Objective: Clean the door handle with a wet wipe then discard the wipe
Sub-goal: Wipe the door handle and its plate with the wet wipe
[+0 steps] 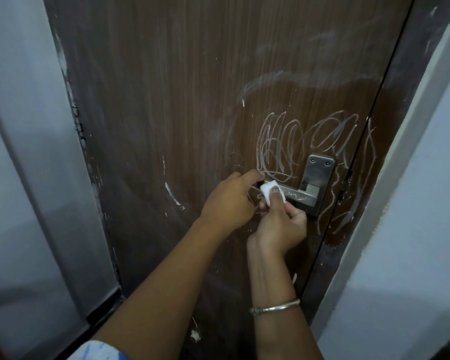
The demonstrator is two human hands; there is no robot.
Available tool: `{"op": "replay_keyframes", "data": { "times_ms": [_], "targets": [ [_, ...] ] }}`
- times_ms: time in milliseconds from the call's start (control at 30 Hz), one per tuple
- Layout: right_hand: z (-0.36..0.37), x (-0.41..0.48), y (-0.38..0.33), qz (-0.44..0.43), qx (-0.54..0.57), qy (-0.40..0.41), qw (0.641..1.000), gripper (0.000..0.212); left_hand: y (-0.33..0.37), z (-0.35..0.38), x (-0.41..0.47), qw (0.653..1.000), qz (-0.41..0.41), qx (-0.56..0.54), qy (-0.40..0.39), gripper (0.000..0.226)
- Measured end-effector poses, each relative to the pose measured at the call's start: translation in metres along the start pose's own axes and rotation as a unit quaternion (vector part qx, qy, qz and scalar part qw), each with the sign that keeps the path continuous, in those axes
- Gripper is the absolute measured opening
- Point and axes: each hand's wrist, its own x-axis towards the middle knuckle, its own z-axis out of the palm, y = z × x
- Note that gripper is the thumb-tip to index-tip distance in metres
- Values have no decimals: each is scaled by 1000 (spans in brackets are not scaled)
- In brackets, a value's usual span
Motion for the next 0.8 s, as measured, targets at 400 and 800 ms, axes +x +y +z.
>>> {"op": "replay_keyframes", "data": {
  "times_ms": [400, 800],
  "targets": [
    [-2, 2, -7, -3, 7, 0, 1000, 18, 5, 1, -3, 1000, -3, -4, -11, 61],
    [-12, 7, -11, -28, 5, 2, 1000, 17, 8, 5, -6, 1000, 7, -18, -10, 62]
  ]
}}
